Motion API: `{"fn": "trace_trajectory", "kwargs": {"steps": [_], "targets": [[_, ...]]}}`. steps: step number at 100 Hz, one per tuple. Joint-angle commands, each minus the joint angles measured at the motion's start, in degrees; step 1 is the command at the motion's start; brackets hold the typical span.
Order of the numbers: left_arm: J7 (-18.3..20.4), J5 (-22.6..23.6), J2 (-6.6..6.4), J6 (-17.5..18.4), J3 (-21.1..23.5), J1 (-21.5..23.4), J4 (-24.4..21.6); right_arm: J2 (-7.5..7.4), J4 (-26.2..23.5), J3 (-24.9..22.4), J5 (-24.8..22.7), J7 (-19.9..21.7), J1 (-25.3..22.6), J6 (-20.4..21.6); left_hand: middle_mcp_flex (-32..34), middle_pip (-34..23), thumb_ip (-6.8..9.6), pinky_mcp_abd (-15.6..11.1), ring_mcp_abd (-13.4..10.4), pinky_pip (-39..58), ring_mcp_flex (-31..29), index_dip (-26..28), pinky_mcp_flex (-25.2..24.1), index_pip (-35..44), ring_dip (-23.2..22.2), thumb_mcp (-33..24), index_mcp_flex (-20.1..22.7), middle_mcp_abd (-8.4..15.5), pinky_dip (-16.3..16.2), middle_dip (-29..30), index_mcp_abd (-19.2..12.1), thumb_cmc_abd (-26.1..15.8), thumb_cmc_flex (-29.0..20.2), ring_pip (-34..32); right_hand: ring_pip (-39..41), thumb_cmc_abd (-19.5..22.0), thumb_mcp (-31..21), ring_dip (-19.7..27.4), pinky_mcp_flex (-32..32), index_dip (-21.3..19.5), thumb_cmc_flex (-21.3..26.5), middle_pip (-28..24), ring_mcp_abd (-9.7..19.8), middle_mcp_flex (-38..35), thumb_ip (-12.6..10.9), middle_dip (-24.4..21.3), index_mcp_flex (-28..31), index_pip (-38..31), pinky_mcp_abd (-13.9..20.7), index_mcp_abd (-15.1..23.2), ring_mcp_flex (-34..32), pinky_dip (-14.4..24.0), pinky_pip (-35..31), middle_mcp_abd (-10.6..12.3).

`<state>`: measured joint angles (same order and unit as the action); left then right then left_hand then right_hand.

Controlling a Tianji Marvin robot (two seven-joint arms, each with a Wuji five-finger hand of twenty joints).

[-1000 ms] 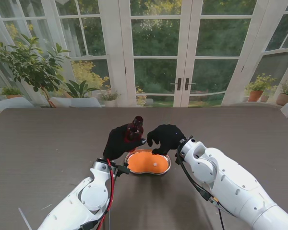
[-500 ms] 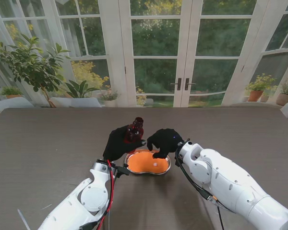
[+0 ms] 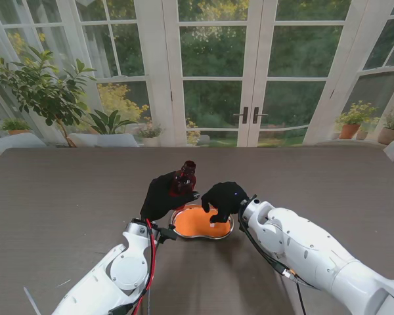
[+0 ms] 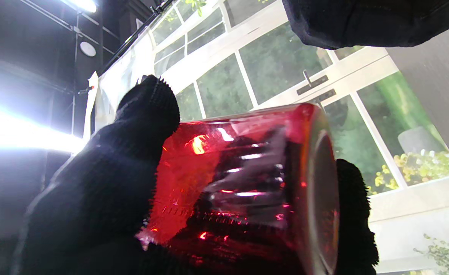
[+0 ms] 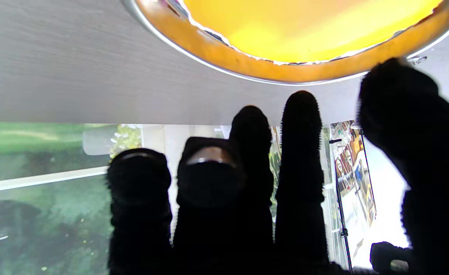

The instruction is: Collect the cotton balls from the tray into a sample bottle

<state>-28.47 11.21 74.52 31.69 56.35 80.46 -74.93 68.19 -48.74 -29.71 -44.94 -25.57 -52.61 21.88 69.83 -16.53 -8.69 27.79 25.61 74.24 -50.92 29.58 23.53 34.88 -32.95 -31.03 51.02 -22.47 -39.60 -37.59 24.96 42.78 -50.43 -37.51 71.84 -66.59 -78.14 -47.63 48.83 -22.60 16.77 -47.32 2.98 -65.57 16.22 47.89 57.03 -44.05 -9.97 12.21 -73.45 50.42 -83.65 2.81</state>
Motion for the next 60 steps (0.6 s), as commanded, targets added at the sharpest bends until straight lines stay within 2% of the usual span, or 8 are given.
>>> {"fn": "trace_trajectory", "kwargs": {"steps": [1,27,60], "targets": [[1.0,-0.1,0.11,-0.2,0.0,0.2,-0.4,0.41,0.5,0.4,-0.2,1.0,0.1,-0.4,4.9,-1.3,-1.11,-3.4,-3.7,2.4,-1.2,0.5,-0.4,6.9,0.0,-16.7,10.2,9.9,-0.4,0.4,-20.5,-12.8,-9.2,-0.8,2.5,-3.4,-3.5,-1.4,0.9,0.2,-0.8,-2.1,2.1,-1.5,-2.0,1.2,1.0,0.5,-0.2,-0.1,-2.2,0.1,-3.2,1.3],[1.0,-0.2,0.14,-0.2,0.0,0.2,-0.4,0.78,2.5,3.1,-0.2,0.7,1.3,-1.0,4.9,-1.3,-1.12,-3.3,-3.5,2.4,-1.1,0.5,-0.4,7.0,0.0,-16.7,10.2,9.8,-0.5,0.4,-20.3,-12.8,-9.2,-0.8,6.3,-4.6,-3.1,-2.6,2.0,-0.2,-1.2,-5.8,2.3,-4.2,-1.9,4.2,2.3,2.1,-0.4,0.4,-2.2,0.2,-4.5,2.2],[0.9,-0.2,0.15,-0.2,0.1,0.3,-0.4,2.2,6.2,6.6,0.7,-0.7,3.0,-1.0,5.0,-1.4,-1.16,-3.3,-3.5,2.5,-1.2,0.4,-0.5,6.9,0.0,-16.7,10.2,9.9,-0.5,0.5,-20.3,-12.8,-9.2,-0.9,7.3,-5.6,-3.1,-2.8,2.5,0.0,-1.5,-6.1,2.2,-5.3,-1.8,5.5,2.7,2.5,-0.7,0.1,-2.2,0.2,-5.0,2.4]]}}
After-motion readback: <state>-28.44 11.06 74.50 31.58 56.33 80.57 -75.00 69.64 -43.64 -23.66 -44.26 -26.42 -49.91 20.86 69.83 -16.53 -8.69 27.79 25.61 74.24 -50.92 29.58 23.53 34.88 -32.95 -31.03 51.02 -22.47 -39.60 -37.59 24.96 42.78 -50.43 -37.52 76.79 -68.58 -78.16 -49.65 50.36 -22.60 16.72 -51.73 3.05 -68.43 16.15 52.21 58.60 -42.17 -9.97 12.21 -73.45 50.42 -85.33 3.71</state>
